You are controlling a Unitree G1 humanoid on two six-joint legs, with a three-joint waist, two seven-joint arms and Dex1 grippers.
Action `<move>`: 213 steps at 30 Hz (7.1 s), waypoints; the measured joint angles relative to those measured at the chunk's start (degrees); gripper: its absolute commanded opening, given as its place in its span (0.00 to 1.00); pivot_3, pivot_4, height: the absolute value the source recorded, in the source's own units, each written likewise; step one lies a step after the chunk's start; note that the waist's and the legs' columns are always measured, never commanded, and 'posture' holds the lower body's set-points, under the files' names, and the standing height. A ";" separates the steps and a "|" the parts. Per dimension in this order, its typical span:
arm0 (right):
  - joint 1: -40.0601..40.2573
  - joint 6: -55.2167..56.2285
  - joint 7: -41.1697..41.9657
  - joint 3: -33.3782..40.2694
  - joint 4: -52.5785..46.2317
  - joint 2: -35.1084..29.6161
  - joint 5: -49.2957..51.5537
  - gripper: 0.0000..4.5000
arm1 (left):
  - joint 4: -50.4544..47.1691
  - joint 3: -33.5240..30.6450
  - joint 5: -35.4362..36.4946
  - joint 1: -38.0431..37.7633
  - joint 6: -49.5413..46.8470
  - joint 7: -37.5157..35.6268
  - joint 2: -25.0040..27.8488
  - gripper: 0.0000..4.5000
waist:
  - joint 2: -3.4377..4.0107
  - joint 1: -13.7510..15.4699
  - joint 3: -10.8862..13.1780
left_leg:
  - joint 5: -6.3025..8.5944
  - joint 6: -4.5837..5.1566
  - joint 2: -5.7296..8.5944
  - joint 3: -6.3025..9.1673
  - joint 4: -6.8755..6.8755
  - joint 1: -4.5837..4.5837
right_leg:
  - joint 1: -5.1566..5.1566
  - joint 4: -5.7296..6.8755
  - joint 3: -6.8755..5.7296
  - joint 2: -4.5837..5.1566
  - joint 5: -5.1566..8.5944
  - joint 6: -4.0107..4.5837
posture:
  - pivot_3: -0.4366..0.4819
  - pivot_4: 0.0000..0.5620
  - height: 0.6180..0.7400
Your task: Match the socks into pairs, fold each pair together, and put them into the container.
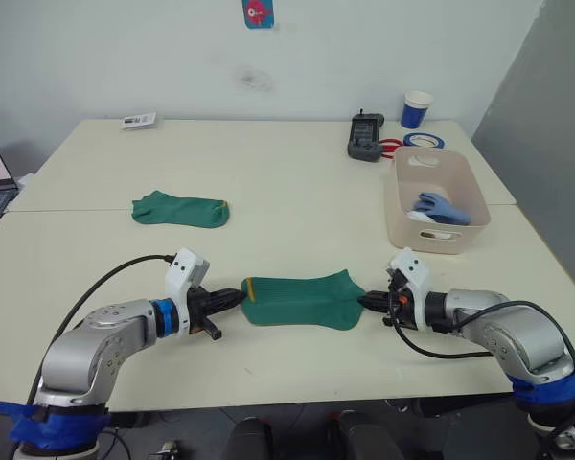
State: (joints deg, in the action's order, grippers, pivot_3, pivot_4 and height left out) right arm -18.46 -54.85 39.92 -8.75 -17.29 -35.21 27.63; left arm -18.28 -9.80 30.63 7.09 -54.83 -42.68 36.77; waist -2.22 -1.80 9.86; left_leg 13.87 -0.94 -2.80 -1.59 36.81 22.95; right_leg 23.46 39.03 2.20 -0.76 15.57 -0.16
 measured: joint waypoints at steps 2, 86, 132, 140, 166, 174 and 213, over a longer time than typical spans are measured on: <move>-0.12 -0.15 0.58 -0.32 0.62 -0.11 0.16 0.00 | -0.64 0.05 0.07 -0.68 -0.97 1.46 -0.01 0.01 | 0.00 0.00 0.00 | 0.00 0.00 0.01 -0.02 0.00 0.01 | 0.00 -0.02 0.02 0.00 0.00 0.00 | 0.48 0.27 1.00; -11.02 18.67 -5.65 -1.63 0.23 14.43 -8.07 1.00 | 35.76 3.18 -19.86 20.48 40.83 13.45 -8.06 1.00 | -0.14 0.70 -0.08 | 0.00 -0.01 -0.52 -0.31 0.07 0.02 | 0.01 -0.02 -0.09 -0.18 -0.21 0.32 | 0.48 0.27 1.00; -3.88 15.84 -9.71 0.25 -5.06 11.98 -8.61 1.00 | 16.23 14.59 -19.94 18.02 27.72 0.59 -9.68 0.01 | -0.13 -0.07 -0.07 | -0.02 -0.04 -0.06 -0.22 0.07 0.03 | -0.01 0.06 -0.03 0.10 -0.13 0.07 | 0.48 0.27 1.00; -0.45 16.95 -8.72 0.74 -4.93 8.92 -9.24 1.00 | -6.99 18.58 -7.98 10.68 11.43 -8.90 -1.74 0.01 | -0.10 -0.05 -0.05 | -0.01 -0.03 0.01 -0.20 0.07 -0.03 | -0.04 0.03 -0.02 0.00 -0.08 0.01 | 0.48 0.27 1.00; 7.22 8.74 -4.73 1.04 -15.66 4.09 -3.65 1.00 | 39.06 14.26 -15.87 31.68 34.43 -8.87 -2.16 0.84 | -0.11 0.15 -0.05 | 0.00 0.00 0.10 -0.15 0.10 0.01 | -0.05 -0.03 -0.06 -0.17 -0.07 -0.01 | 0.48 0.27 1.00; 5.57 11.09 -1.46 -8.81 -11.14 0.65 -9.11 1.00 | 60.06 15.37 -23.08 36.98 40.44 -3.93 -8.60 0.84 | -0.16 0.14 -0.04 | 0.00 0.00 0.12 -0.17 0.15 0.08 | -0.02 -0.03 -0.09 -0.16 -0.07 -0.02 | 0.48 0.27 1.00; -4.79 12.82 3.58 -12.91 -2.93 3.78 -12.00 0.60 | 55.01 15.03 -25.12 35.60 36.35 -9.23 -7.91 0.00 | -0.16 0.04 -0.04 | -0.01 -0.01 0.10 -0.12 0.15 0.06 | -0.02 0.03 -0.12 -0.16 -0.08 -0.01 | 0.48 0.27 1.00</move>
State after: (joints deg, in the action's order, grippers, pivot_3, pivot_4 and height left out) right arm -23.25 -42.03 43.50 -21.66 -20.22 -31.42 15.63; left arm 36.73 5.23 5.51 42.70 -18.48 -51.90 28.86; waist -2.37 -1.77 9.82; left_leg 13.86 -0.94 -2.70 -1.71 36.95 23.01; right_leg 23.44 39.06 2.08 -0.92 15.49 -0.17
